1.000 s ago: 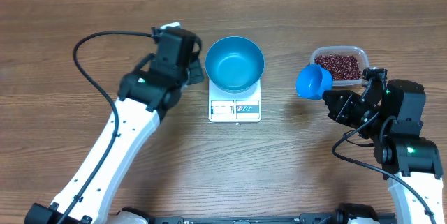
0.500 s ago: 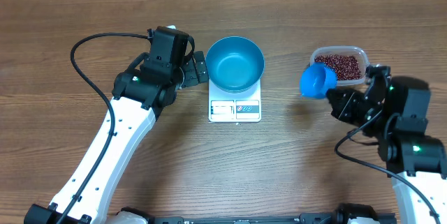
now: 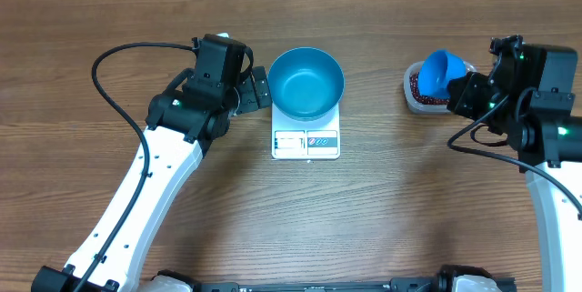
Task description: Scoop item into bowl and weigh 150g on scale
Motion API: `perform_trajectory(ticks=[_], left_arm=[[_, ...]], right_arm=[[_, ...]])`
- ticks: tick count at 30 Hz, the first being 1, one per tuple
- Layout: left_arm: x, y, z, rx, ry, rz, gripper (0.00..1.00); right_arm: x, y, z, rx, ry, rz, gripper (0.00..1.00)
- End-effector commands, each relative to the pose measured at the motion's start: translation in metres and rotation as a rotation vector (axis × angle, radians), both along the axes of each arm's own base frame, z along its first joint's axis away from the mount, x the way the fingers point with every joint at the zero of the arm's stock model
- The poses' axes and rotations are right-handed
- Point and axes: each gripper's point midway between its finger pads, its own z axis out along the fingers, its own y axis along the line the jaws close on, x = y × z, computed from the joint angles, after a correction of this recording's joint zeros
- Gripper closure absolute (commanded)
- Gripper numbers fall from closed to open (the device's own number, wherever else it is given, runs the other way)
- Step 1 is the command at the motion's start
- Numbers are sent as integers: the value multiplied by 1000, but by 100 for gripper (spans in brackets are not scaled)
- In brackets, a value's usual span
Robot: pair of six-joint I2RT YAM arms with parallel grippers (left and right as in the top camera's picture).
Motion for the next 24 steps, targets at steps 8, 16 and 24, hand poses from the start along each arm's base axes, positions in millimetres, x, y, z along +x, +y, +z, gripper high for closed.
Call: perform_trajectory(ticks=[8,16,24], left_arm=[[-9,-60,26,31,-139,-676,1],[-31,-62,45,19,-160,-927,1],[-46,-42,30,123,-36,-908,0]], right_arm=[[5,-20,14,-175,-51,22,96],[3,-20,12,-173,-39,23,96],[4,-20,13,-173,-42,23,96]])
